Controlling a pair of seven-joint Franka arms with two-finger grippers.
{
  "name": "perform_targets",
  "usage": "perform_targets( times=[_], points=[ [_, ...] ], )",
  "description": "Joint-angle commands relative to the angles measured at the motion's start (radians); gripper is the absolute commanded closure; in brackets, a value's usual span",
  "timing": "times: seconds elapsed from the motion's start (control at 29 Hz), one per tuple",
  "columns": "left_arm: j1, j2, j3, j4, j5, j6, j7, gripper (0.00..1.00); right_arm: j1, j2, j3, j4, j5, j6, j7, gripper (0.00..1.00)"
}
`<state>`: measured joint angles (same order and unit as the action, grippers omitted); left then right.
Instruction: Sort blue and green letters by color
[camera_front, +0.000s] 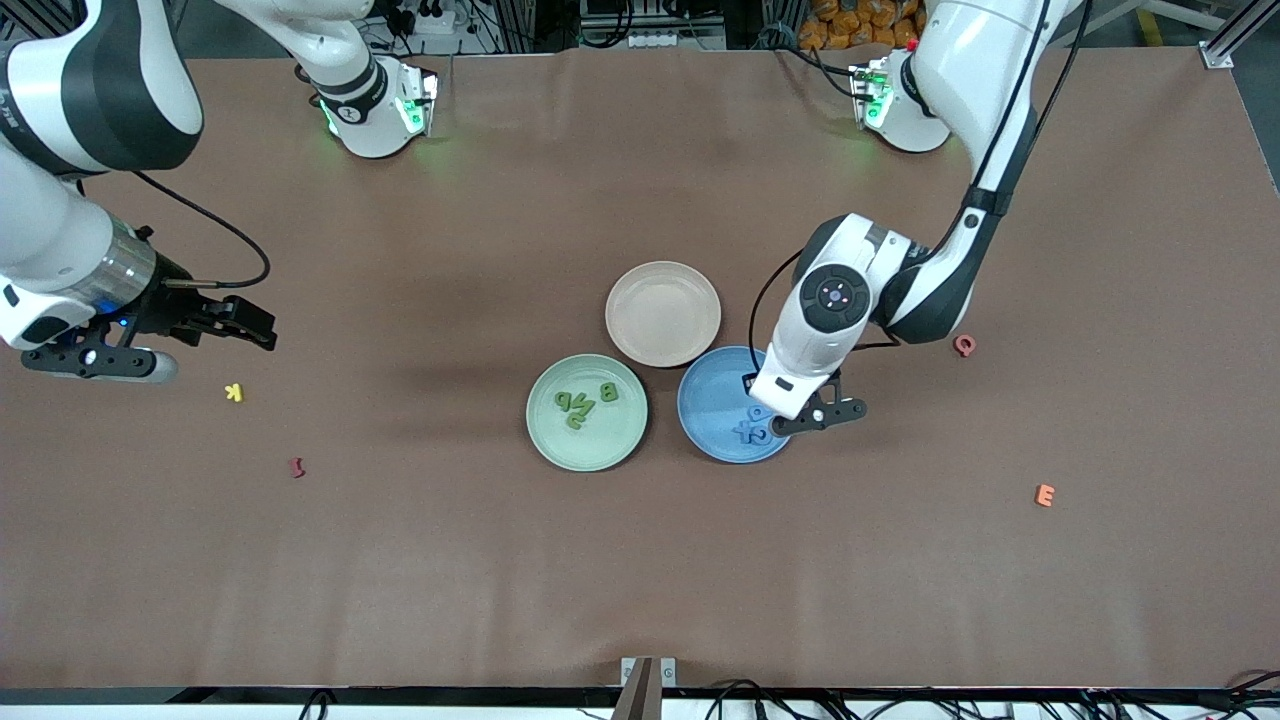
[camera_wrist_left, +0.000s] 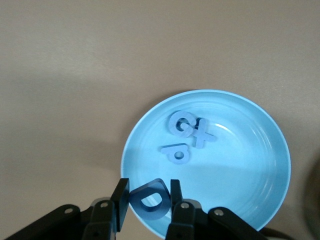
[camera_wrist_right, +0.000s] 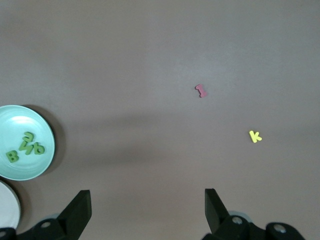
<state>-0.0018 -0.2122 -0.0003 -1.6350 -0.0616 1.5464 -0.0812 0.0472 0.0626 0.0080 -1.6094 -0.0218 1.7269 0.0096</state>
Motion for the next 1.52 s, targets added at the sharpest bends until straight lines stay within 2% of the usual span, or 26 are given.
perform_targets(
  times=[0.0,0.17,0.34,0.52,0.9,1.48],
  points=[
    [0.002,-0.038,0.002,-0.036,-0.020,-0.003,0.012,0.00,-0.009,0.002,0.000,0.028,0.002,-0.015,-0.010,0.00],
    [0.002,-0.039,0.002,-0.032,-0.009,-0.002,0.017,0.00,-0.015,0.002,0.000,0.029,0.003,-0.015,-0.011,0.00],
    [-0.007,-0.038,-0.013,-0.034,0.049,0.000,0.017,0.00,-0.017,0.003,0.000,0.029,0.005,-0.015,-0.010,0.00],
    [-0.009,-0.024,-0.026,-0.039,0.051,0.033,0.018,0.00,-0.017,0.006,0.000,0.028,0.005,-0.015,-0.007,0.00],
    [-0.018,0.034,-0.046,-0.118,0.051,0.100,0.018,0.00,-0.017,0.006,-0.002,0.028,0.003,-0.015,-0.007,0.00],
    [-0.020,0.070,-0.049,-0.115,0.048,0.100,0.020,0.00,-0.017,0.006,-0.002,0.026,0.003,-0.017,-0.010,0.00]
  ],
)
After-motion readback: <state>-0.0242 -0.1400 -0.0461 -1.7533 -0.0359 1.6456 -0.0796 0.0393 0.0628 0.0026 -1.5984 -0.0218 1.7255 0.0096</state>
